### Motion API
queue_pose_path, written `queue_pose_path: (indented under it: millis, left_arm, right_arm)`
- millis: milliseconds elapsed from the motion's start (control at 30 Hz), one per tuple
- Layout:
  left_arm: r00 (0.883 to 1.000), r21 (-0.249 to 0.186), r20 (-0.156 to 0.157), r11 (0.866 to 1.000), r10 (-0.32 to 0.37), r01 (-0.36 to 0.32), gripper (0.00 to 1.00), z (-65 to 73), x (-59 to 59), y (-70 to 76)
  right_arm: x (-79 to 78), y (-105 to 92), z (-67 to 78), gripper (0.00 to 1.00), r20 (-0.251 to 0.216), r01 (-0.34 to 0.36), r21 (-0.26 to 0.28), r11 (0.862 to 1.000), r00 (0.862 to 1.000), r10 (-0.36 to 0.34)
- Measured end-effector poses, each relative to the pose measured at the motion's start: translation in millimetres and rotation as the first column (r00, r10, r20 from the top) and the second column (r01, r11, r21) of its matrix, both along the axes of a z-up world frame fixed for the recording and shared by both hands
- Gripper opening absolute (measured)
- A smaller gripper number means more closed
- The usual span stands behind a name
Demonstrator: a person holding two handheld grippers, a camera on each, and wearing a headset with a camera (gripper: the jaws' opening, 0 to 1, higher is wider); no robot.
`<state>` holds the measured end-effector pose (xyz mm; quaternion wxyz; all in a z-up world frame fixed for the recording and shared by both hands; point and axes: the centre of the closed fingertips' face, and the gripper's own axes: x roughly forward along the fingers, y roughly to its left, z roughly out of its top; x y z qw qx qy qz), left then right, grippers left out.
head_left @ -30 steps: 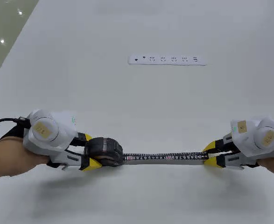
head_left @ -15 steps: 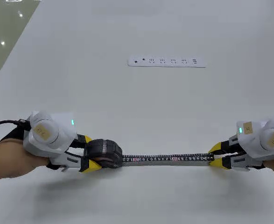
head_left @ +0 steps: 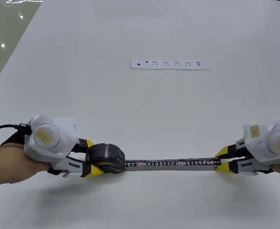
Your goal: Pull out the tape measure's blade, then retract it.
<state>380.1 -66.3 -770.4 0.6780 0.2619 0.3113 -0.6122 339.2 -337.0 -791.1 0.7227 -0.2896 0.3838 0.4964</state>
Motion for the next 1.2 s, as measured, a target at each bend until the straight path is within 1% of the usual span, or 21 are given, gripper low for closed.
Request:
queue_pose_path:
  millis: [167,300,367,467,767,1000,1067,1100,1133,1200]
  left_arm:
    - [1.000,-0.002,0.001,1.000,0.001,-0.001,0.27,-0.1,0.4,-0.2]
    - [1.000,0.000,0.006,1.000,0.006,-0.006,0.27,-0.4,1.0,-0.4]
    - [1.000,0.003,0.014,1.000,0.009,-0.009,0.28,-0.4,1.2,-0.6]
    - [1.000,-0.003,0.010,1.000,0.023,-0.023,0.28,-0.8,2.2,0.3]
    - [0.999,0.000,0.018,1.000,0.027,-0.027,0.28,-1.6,3.8,1.1]
    - [0.999,0.000,0.022,0.999,0.035,-0.035,0.29,-2.6,4.4,1.4]
    - [0.999,0.000,0.022,0.999,0.039,-0.039,0.29,-3.2,4.6,1.6]
    - [0.999,0.001,0.017,0.999,0.048,-0.048,0.29,-4.2,4.6,2.1]
    - [0.999,0.000,0.010,0.999,0.050,-0.050,0.31,-4.4,3.7,2.0]
    - [0.999,0.005,0.009,0.999,0.052,-0.052,0.38,-5.6,2.8,2.0]
  right_arm:
    - [0.1,0.7,0.1,0.10,-0.005,0.000,-0.004,1.000,1.000,0.000]
    - [0.0,1.4,0.3,0.11,-0.004,-0.003,-0.006,1.000,1.000,0.003]
    - [-0.1,1.9,0.4,0.11,-0.004,-0.003,-0.007,1.000,1.000,0.003]
    - [-0.2,3.0,0.3,0.11,-0.003,-0.010,-0.020,1.000,1.000,0.010]
    - [-0.8,3.7,1.0,0.12,-0.013,-0.029,-0.033,0.999,1.000,0.029]
    - [-0.2,3.4,1.5,0.13,-0.024,-0.002,-0.030,1.000,1.000,0.002]
    - [-0.1,2.9,1.2,0.14,-0.034,0.023,-0.025,0.999,0.999,-0.023]
    - [0.8,2.3,1.6,0.14,-0.027,0.017,-0.025,1.000,0.999,-0.018]
    - [1.6,1.5,2.1,0.15,-0.026,0.023,-0.026,0.999,0.999,-0.023]
    - [4.4,1.3,4.6,0.20,-0.029,0.045,-0.013,0.999,0.999,-0.046]
